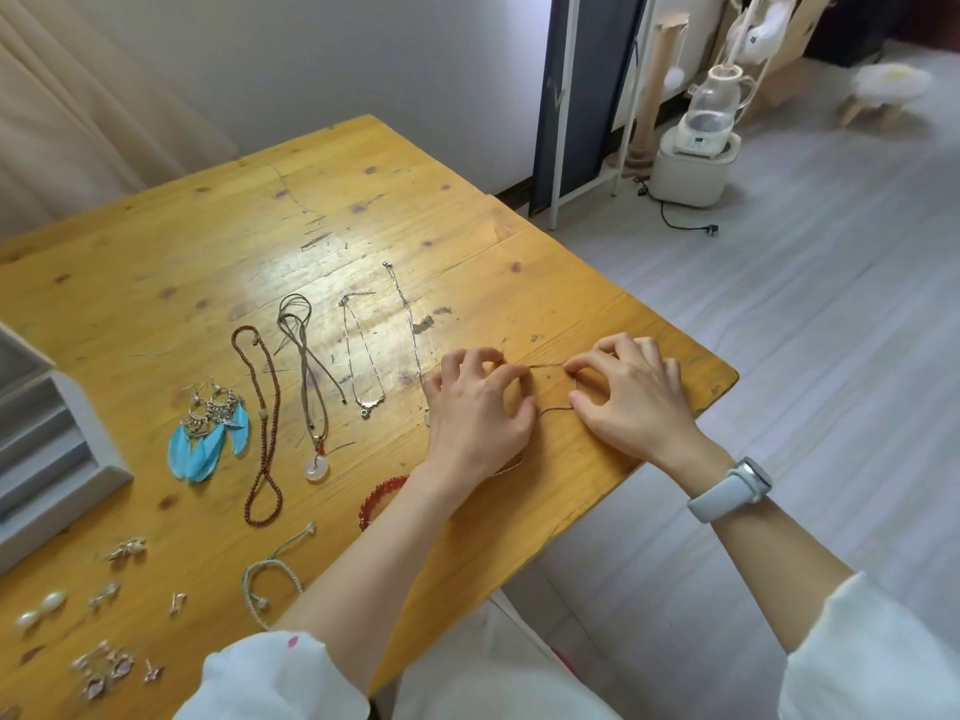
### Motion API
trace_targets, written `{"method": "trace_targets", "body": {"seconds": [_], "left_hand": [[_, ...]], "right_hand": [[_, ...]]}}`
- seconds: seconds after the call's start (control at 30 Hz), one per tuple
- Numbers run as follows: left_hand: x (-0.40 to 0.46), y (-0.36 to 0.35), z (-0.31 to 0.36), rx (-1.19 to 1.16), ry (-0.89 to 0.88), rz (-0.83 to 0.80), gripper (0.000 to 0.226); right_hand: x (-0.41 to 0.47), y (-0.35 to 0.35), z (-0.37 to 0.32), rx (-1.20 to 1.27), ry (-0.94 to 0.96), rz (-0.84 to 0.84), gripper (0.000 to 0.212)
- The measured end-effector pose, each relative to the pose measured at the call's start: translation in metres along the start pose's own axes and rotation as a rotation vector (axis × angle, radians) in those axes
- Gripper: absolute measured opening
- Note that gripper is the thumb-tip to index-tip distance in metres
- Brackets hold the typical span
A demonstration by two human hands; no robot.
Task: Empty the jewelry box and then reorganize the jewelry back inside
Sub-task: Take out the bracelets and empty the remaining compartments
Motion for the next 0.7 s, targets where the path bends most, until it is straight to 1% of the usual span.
{"method": "trace_targets", "body": {"seconds": [0.17,0.3,0.4,0.47,0.57,0.7], "left_hand": [[0.000,0.001,-0.002,-0.023,-0.016,-0.039,0.035],[0.002,0.007,-0.003,-0.117,0.008,0.011,0.029],[0.004,0.018,-0.007,-0.170,0.022,0.021,0.030],[0.003,0.028,-0.015,-0.169,0.041,0.038,0.028],[-0.003,0.055,-0.036,-0.146,0.077,0.110,0.026],[-0.021,0.099,-0.080,-0.075,0.160,0.171,0.026]], "right_hand": [[0.002,0.001,0.000,0.005,0.017,-0.017,0.024],[0.003,0.002,-0.002,0.138,-0.024,0.019,0.015],[0.003,0.001,-0.013,0.209,-0.031,0.024,0.014],[0.004,0.000,-0.026,0.239,-0.013,0.021,0.015],[0.008,-0.007,-0.059,0.284,0.046,-0.012,0.016],[0.010,-0.022,-0.120,0.320,0.186,-0.100,0.016]]}}
Point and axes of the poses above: each hand's wrist, its own x-axis towards the middle knuckle, its own y-axis out of the back of the hand, z = x × y, the point moved 5 cm from there along x, towards the middle knuckle, and after that the axes turned 14 degrees about -y, right-handed, at the moved point
